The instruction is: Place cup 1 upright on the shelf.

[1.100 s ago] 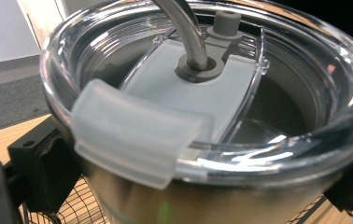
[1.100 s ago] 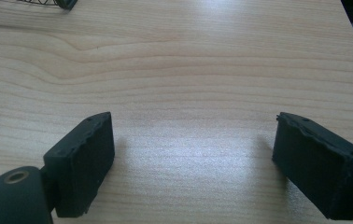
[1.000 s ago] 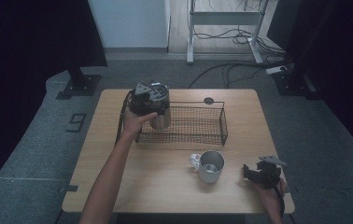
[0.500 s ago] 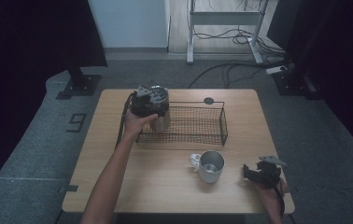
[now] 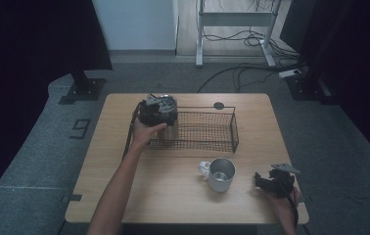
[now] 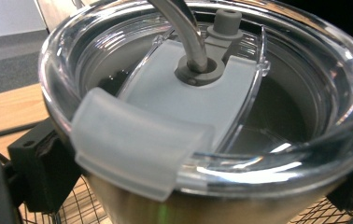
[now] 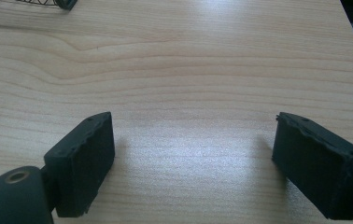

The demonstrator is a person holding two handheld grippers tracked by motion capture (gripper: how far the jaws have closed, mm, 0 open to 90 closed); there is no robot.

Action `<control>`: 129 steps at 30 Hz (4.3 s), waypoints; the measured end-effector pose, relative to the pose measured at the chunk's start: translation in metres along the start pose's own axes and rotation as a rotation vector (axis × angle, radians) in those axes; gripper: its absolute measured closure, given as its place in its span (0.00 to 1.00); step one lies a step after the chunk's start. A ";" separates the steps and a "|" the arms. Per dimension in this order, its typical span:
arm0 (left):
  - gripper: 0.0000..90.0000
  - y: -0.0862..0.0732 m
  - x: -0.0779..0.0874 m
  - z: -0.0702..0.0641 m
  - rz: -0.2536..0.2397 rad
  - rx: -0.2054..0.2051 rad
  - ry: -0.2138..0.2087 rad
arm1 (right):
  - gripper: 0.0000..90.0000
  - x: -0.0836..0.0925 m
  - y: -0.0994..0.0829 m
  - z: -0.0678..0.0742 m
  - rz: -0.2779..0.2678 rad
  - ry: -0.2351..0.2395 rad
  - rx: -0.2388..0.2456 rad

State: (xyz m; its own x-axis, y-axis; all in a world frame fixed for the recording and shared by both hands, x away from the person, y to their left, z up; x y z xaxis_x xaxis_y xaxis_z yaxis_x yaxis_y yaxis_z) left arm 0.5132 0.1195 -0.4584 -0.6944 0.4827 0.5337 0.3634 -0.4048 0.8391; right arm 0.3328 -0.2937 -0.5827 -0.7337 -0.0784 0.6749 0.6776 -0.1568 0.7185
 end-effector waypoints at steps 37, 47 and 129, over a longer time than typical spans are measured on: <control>0.04 -0.024 -0.008 -0.008 0.013 -0.017 0.009 | 0.14 0.000 0.000 0.000 0.000 0.000 0.000; 0.04 -0.025 -0.007 -0.012 0.010 -0.022 0.020 | 0.14 0.000 0.000 0.000 0.000 0.000 0.000; 0.06 -0.130 0.097 -0.063 -0.021 0.010 -0.036 | 0.15 0.001 -0.001 0.003 -0.002 -0.004 0.003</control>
State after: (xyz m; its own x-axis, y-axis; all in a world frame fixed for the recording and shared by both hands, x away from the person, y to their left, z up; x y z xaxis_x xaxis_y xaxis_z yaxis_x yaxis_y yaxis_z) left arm 0.3594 0.1708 -0.5225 -0.6789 0.5190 0.5193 0.3552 -0.3868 0.8510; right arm 0.3316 -0.2904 -0.5824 -0.7348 -0.0746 0.6742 0.6765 -0.1539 0.7202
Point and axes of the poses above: each handheld gripper's, and its own axes: x roughly backward along the jaws, y roughly out of its top, z roughly to its left, the point moved 4 cm from there along -x, roughly forward along the jaws, and after that the axes turned 12 degrees about -x, right-handed, at the moved point
